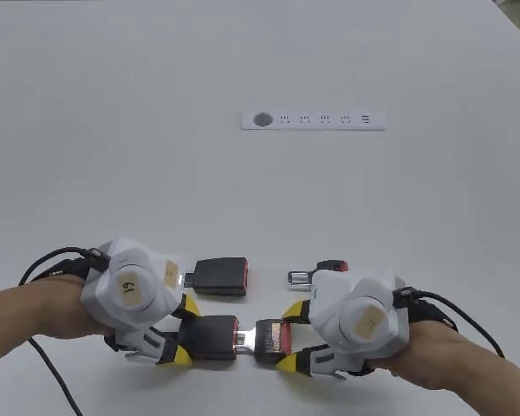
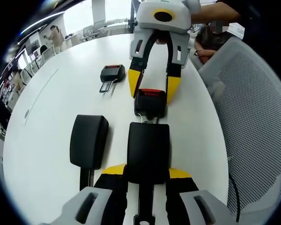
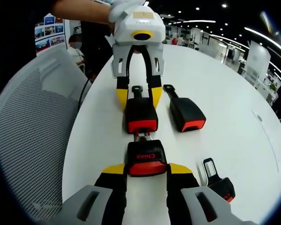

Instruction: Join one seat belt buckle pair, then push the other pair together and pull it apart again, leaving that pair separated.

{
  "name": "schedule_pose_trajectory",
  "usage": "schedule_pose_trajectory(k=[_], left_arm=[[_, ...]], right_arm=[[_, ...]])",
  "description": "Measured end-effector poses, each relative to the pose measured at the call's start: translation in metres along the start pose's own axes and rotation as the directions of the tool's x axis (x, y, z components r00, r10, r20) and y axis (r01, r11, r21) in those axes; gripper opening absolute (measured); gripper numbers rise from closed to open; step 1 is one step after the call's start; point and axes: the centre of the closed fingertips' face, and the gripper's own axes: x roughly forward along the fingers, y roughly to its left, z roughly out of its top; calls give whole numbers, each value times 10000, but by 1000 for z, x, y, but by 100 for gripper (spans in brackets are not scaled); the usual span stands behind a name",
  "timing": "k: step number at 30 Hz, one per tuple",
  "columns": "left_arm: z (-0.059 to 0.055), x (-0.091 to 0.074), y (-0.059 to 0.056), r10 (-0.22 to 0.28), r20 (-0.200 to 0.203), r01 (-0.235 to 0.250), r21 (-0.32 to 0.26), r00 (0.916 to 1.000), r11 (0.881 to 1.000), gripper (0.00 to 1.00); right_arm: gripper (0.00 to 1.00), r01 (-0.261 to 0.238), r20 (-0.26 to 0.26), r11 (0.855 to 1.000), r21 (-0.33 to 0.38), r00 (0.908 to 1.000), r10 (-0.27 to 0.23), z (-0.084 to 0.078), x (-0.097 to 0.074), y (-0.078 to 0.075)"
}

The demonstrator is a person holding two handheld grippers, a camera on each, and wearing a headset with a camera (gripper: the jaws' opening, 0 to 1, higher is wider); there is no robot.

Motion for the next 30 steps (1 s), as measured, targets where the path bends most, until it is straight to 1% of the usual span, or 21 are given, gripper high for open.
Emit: schedule_pose_trajectory(k=[10,14,19,22,23,25,27,30], left_arm=[[-1,0,2,-30,5,30,-21,10000,10000,31],[-1,0,1,-15,110,17,-191,9999,9998,31],[-1,1,1,-26,45,26,-113,10000,9999,31],[-1,2,1,-39,4,39,-2,10000,10000,31],[-1,2,1,-34,0,34,-13,10000,10000,31],[0,2,0,-28,-8,28,-5,10000,10000,31],[0,2,0,-2,8,2,-17,10000,10000,31],[-1,2,0,-14,46,14,17,10000,10000,31]], right_arm=[[28,-149,-160,9996,-256,9998,144,1,3,-2],[28,-99,-229,9999,-120,9997,96,1,3,0],[27,-117,-274,9999,-70,9996,115,1,4,-1],[28,-80,-239,9999,72,9997,82,3,6,-1],[28,-108,-170,9996,270,9998,112,6,8,0],[28,-75,-198,9998,174,9998,79,10,12,1],[27,-32,-304,9998,181,9995,37,10,14,0],[27,50,-286,9996,286,9996,-41,10,12,2]])
